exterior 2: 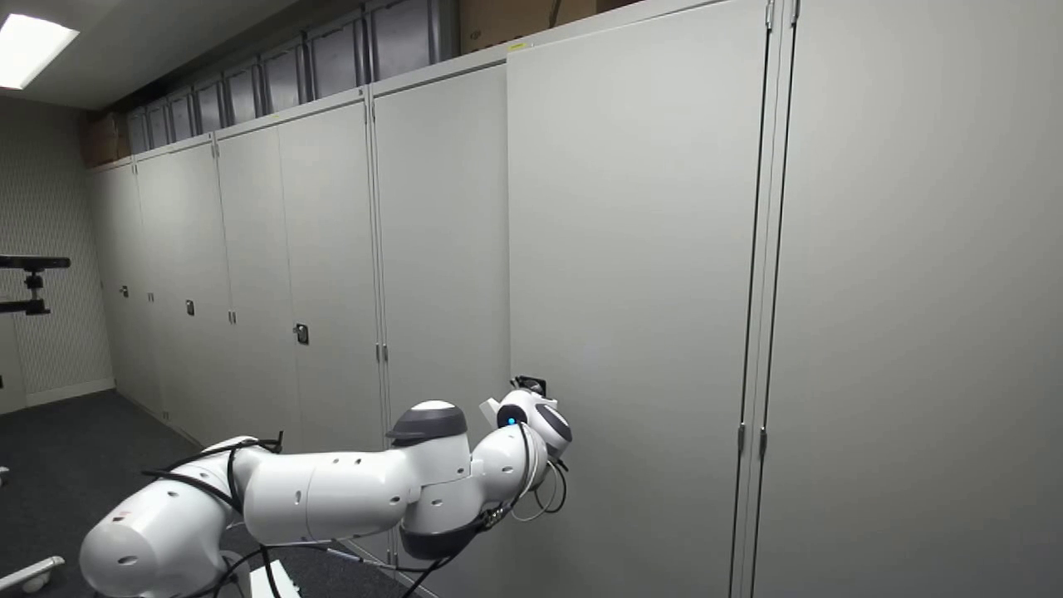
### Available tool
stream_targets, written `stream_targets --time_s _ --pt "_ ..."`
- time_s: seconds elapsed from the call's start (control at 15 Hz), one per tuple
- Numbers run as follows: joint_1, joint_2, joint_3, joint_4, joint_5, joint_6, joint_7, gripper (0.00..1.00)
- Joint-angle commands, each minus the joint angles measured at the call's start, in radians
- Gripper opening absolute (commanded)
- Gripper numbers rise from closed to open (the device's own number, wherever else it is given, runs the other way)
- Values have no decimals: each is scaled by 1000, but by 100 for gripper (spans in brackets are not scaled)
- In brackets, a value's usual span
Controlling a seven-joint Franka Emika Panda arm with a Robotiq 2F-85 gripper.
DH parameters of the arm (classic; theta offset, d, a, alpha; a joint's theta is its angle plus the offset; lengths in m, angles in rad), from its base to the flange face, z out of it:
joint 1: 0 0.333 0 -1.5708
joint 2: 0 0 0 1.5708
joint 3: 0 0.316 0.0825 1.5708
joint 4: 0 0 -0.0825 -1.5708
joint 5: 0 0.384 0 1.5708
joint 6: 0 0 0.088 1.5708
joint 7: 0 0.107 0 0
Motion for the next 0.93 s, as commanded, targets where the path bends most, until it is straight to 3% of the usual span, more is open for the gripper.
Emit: stream_targets --time_s 0.0,0.33,0.47,0.53,0.6,0.67,0.8,0.87 --pt "34 0 5 41 34 124 11 8" --pt "28 0 -31 48 64 205 9 8" --pt "-41 0 36 -95 64 111 -26 8" --pt "7 0 -16 3 66 188 4 8" --pt "2 0 -12 -8 68 183 0 8" --pt "-50 0 38 -111 66 110 -25 8" --pt "6 0 -26 6 69 207 7 8" --pt "-59 0 38 -125 66 112 -25 8"
